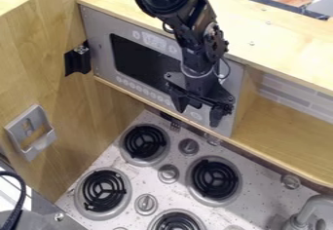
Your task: Open microwave
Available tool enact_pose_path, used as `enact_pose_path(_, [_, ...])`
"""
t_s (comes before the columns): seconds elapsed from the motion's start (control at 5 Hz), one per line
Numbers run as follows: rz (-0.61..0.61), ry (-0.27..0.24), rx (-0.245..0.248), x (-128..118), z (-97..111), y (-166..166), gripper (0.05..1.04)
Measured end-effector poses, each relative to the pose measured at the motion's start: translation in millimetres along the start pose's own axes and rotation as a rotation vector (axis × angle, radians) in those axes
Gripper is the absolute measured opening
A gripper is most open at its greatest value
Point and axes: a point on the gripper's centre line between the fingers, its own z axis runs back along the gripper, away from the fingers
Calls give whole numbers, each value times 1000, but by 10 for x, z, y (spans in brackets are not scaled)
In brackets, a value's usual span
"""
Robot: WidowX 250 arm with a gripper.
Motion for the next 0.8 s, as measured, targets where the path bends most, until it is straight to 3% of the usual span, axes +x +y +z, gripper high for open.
enact_pose_path(0.2, [4, 45, 2, -112, -100, 7, 997])
enact_pose_path(0.4, [3, 50, -11, -145, -148, -5, 997])
enact_pose_path(0.8, [21, 7, -81, -187, -186, -17, 997])
